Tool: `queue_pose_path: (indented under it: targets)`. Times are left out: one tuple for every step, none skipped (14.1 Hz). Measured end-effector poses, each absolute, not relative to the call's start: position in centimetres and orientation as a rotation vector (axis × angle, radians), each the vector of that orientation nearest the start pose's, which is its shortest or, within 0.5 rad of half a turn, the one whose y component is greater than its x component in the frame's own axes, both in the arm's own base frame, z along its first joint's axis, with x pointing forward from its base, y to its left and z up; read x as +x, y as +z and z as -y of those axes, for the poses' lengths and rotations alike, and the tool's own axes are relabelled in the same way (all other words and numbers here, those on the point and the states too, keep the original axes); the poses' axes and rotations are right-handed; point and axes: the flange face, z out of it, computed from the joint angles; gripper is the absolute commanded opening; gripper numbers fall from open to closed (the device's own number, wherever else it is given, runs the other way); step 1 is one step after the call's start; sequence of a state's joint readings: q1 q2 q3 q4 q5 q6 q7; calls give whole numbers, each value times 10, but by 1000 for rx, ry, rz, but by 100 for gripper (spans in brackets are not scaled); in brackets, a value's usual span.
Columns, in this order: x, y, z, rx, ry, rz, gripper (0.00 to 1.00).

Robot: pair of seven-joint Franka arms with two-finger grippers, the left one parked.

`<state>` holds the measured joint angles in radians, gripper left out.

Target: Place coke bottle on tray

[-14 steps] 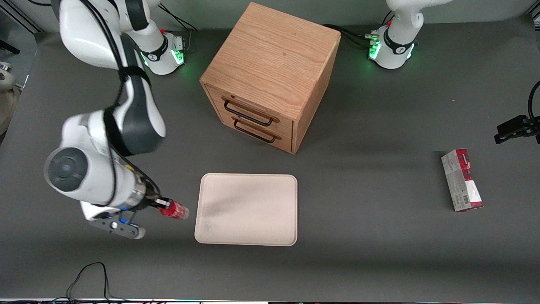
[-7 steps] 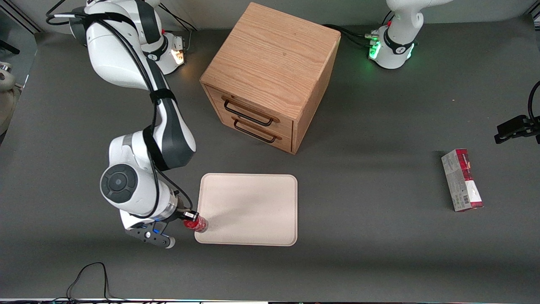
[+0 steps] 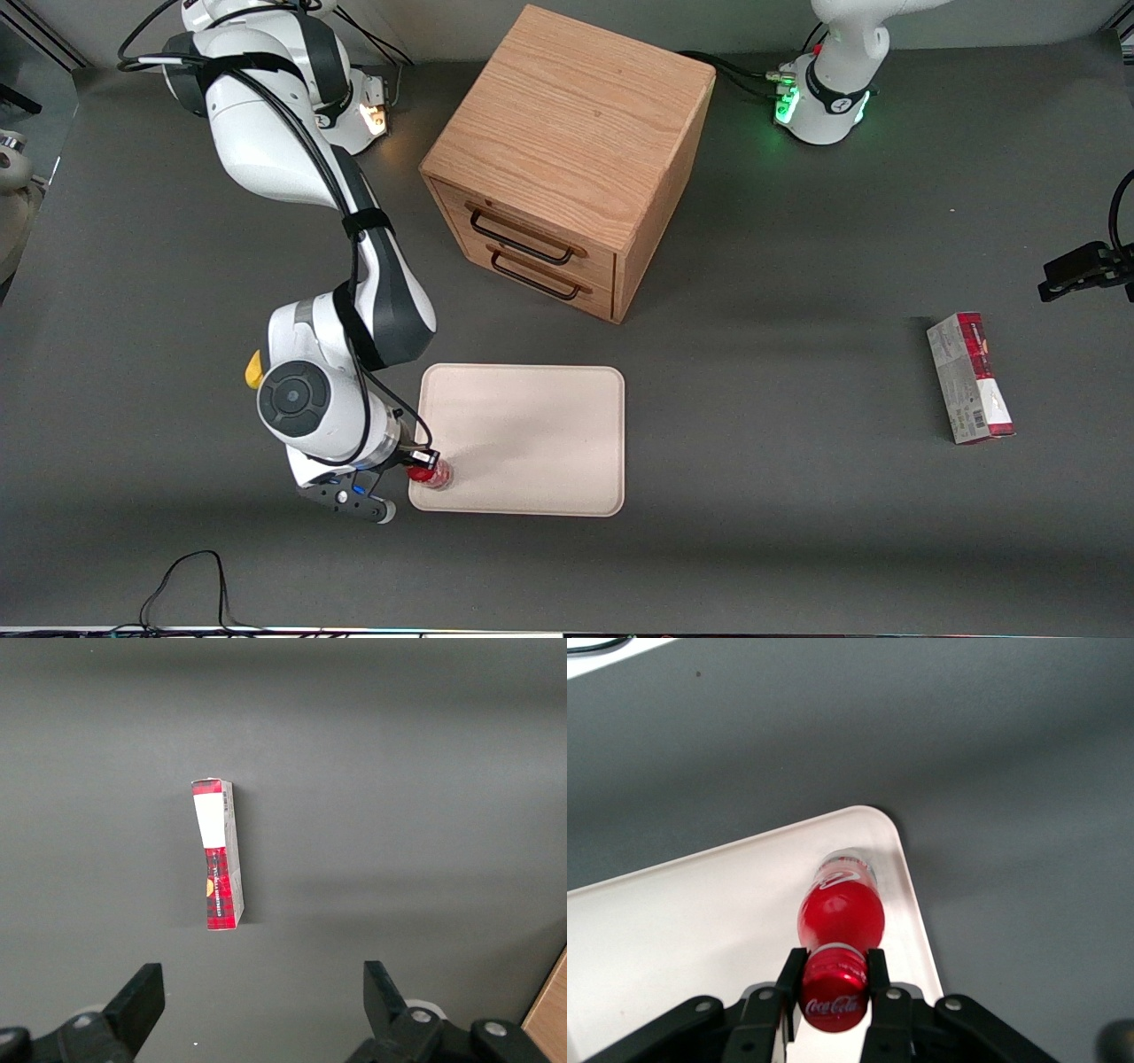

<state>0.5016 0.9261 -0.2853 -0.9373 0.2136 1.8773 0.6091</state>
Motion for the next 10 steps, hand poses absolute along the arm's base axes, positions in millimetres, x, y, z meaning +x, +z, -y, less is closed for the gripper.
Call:
queue_pose_path:
  targets:
    - [737,331,-269,-3099,-70,-529,99]
    - [736,330,-269,-3099,-70,-530,100]
    - [737,330,-269,-3098,-74,-530,100]
    - [737,332,-270,-3096,-78,-530,100]
    - [737,334,-270,-3094,-83,-529,100]
    - [738,335,-270,-3093,-86,-529,100]
    - [738,335,-270,-3093,-88,-529,100]
    - [738,337,-270,-3092,-92,-530,100]
    - [739,340,-270,-3091,-100,-531,100]
    - [739,348,-268,-3092,-101,-533,100]
